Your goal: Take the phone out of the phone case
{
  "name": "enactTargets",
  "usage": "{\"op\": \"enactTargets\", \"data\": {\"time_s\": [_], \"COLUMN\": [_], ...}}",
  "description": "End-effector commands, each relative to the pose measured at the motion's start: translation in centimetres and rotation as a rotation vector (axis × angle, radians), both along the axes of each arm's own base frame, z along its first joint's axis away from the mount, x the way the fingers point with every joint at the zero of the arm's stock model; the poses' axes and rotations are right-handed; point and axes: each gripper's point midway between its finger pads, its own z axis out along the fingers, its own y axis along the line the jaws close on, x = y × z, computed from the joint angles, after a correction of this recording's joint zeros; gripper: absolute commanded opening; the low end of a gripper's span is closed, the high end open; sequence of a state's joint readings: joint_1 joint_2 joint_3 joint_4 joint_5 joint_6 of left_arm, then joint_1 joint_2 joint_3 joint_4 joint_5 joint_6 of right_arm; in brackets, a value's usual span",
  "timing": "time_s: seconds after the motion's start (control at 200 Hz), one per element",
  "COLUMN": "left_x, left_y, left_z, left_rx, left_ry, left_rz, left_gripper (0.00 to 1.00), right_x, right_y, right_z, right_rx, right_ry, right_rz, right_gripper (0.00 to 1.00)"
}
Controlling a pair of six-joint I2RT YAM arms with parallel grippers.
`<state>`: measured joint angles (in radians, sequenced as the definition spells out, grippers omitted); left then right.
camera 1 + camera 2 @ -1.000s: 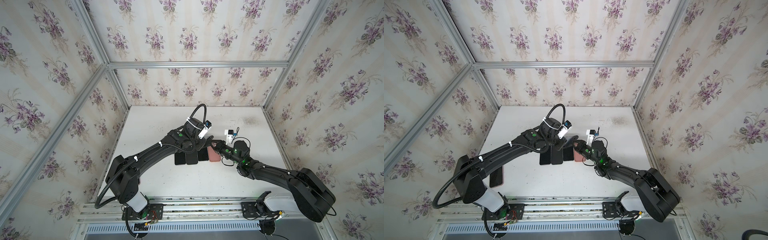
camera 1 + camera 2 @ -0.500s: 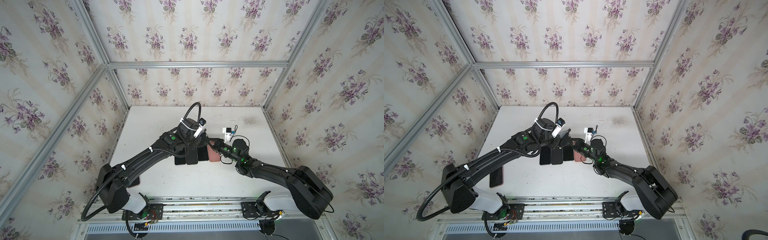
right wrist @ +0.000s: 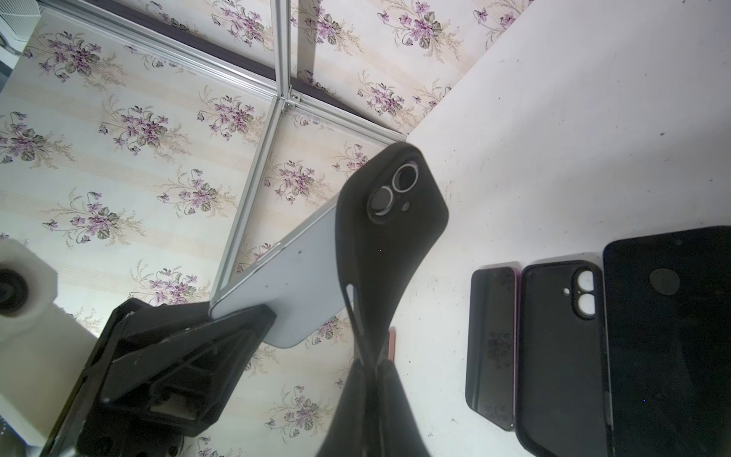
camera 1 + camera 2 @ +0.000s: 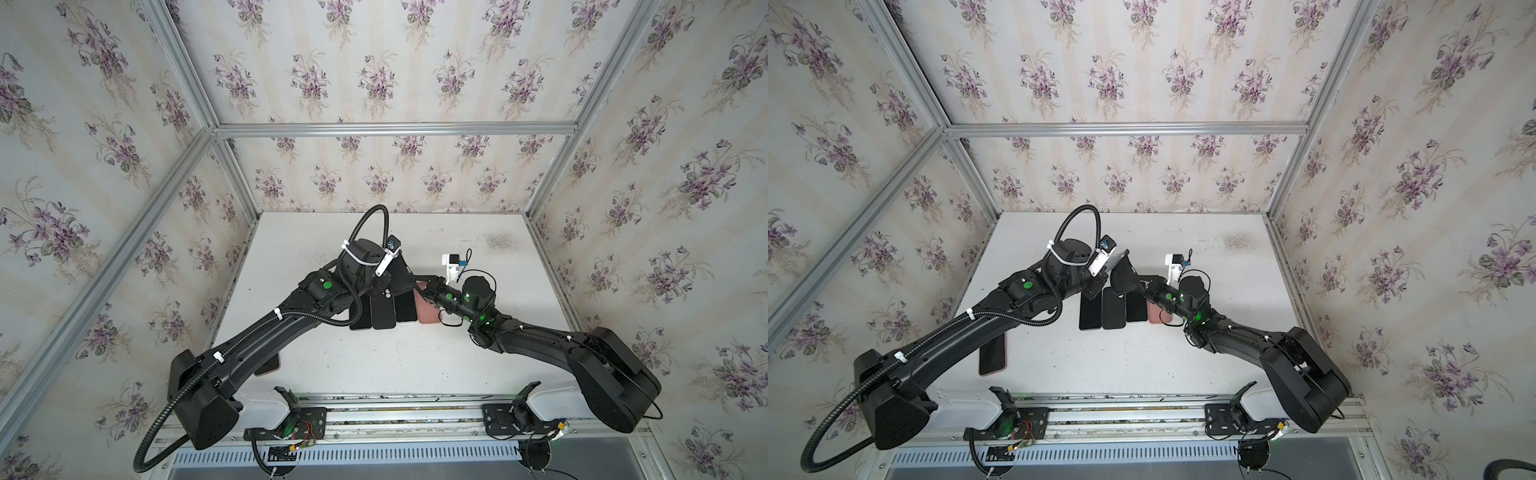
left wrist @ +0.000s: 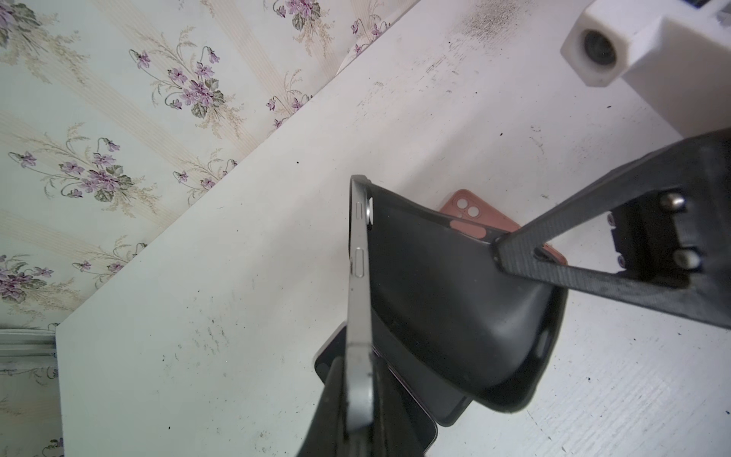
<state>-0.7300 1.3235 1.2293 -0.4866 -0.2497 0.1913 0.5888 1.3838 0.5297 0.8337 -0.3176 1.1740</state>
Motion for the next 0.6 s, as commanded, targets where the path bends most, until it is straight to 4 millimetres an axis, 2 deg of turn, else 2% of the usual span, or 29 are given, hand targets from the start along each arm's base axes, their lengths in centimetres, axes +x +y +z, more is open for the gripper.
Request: {"op": "enactTargets", "data": {"time_s": [0.0,0.245,0.4,0.44,0.595], "left_x": [0.4,0.0,-0.2,-0.6,-0.3], "left_y": [0.9,2.4,2.5,2.9,3.7], "left_z": [1.4,1.4,1.6,2.9,2.6], "left_rx": [-0.009,0.013,0.006,-0.019,-0.005], "left_ry": [-0.057,-0.075,-0.074,-0.100,-0.102], "left_rz": [0.037,0.062,0.053,0.051,0.080], "left_gripper": [0.01,0.01,0.01,0.01,0.01], "right_x": [1.0,1.1,1.2,1.2,1.4], "right_y": [-0.6,-0.7,-0.6,-0.5,-0.4], "right_z": [0.0,-0.4,-0.6,-0.7,-0.6], "right_rx": [-0.011,-0.027,-0.032,-0.033,-0.031], "right_ry": [0.008,0.021,0.028,0.030,0.029], "right_rz": [-0.060,-0.070,-0.066,-0.064,-0.064], "right_gripper": [0.00,0.00,0.00,0.00,0.00]}}
